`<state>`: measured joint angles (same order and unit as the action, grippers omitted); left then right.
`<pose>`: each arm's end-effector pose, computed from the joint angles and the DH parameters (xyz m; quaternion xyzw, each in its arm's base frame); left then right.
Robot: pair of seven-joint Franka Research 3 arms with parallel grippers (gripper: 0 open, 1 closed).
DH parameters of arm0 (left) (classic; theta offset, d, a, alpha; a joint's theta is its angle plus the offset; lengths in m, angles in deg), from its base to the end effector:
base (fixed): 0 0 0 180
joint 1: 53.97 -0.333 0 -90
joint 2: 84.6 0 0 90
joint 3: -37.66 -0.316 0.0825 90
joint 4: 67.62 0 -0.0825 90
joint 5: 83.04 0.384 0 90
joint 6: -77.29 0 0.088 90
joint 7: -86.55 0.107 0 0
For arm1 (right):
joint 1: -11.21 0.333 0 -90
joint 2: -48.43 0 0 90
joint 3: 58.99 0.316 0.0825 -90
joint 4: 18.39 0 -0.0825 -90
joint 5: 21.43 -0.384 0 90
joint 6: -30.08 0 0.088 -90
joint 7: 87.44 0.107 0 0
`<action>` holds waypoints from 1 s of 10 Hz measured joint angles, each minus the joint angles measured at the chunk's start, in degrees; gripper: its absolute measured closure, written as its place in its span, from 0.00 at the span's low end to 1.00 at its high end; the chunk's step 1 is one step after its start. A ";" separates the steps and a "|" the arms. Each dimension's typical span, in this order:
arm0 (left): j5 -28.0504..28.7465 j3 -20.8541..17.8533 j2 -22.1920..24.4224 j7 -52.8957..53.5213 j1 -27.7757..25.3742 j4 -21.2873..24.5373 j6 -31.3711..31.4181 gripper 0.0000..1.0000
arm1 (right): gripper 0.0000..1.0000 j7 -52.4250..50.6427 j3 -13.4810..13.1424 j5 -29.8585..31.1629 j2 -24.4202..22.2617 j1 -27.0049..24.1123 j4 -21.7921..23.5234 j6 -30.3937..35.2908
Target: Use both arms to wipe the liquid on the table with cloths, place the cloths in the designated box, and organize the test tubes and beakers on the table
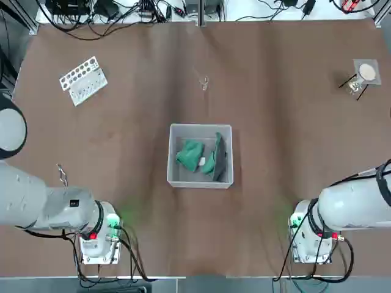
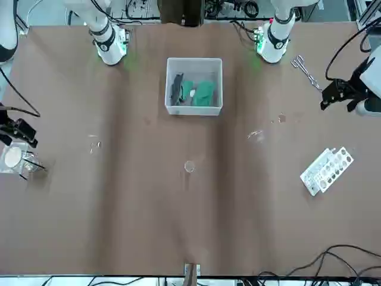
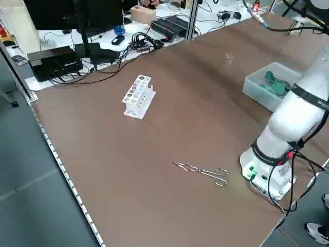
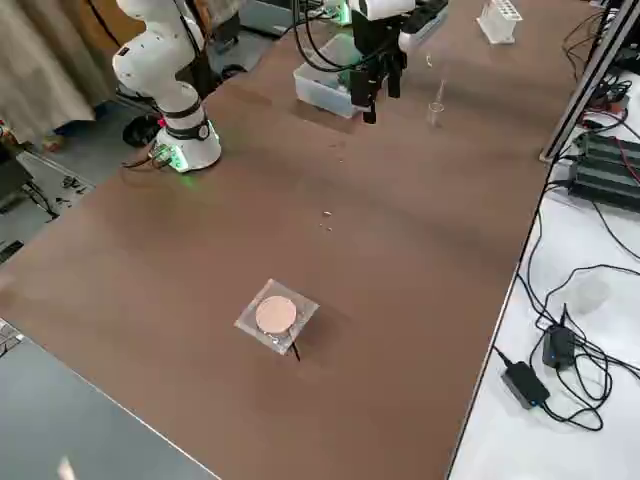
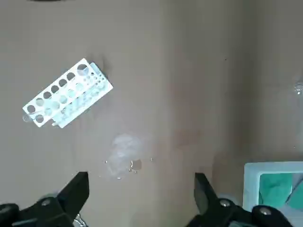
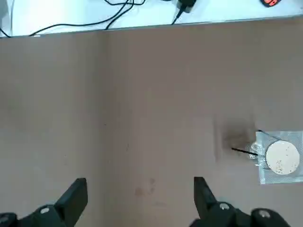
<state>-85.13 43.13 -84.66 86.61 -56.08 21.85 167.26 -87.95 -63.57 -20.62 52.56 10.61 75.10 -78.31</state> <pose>0.5538 -0.0364 0.6283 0.9994 -0.0299 0.0033 0.0184 0.6006 -0.0539 0.5846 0.9948 -0.0386 0.0934 0.0144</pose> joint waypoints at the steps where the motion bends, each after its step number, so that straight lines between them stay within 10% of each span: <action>1: 0.00 0.00 0.00 0.21 0.00 0.00 0.00 0.01 | 0.01 0.00 0.00 0.00 0.00 0.00 -0.03 0.02; 7: 0.00 0.94 0.08 -0.60 0.04 0.31 -2.14 0.01 | 0.01 0.00 0.00 0.00 -0.10 0.01 -1.36 1.04; 10: -0.18 10.43 2.40 -5.66 0.46 7.46 -2.69 0.01 | 0.01 -0.14 0.15 0.01 -0.16 0.16 -2.47 1.62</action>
<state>-85.31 53.56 -82.26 80.95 -55.63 29.30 164.56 -88.10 -63.41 -20.61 52.40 10.77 72.63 -76.70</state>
